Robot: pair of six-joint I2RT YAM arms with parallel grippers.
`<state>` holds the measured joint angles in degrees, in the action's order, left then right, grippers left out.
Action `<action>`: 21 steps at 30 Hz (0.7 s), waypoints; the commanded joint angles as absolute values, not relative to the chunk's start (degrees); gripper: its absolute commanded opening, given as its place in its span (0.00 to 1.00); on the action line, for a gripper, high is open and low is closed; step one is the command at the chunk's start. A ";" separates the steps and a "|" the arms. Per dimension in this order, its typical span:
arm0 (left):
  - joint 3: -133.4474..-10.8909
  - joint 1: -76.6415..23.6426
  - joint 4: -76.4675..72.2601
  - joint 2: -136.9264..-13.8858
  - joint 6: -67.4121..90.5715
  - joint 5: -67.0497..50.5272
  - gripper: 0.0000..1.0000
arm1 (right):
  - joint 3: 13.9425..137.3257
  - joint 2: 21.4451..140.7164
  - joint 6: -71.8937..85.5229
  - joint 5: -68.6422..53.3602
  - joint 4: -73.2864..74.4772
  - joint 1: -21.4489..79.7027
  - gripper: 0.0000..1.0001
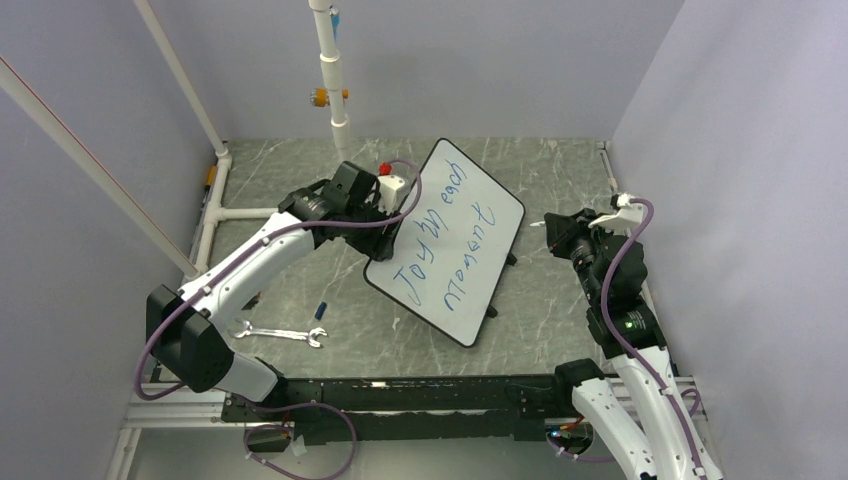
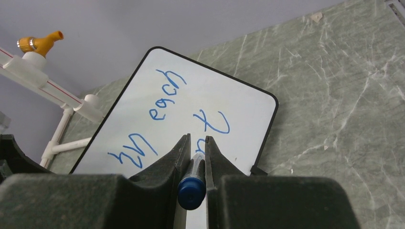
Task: Write a sentence on the whiteboard
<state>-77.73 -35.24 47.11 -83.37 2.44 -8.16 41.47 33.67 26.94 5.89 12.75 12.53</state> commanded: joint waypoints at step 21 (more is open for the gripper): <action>-70.20 -36.26 57.64 -58.77 11.86 9.33 0.81 | 42.73 32.04 26.84 5.00 10.83 12.68 0.00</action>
<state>-73.95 -36.25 52.29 -62.76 8.86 1.78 41.47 32.75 27.03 5.85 12.80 12.53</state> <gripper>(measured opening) 0.819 0.150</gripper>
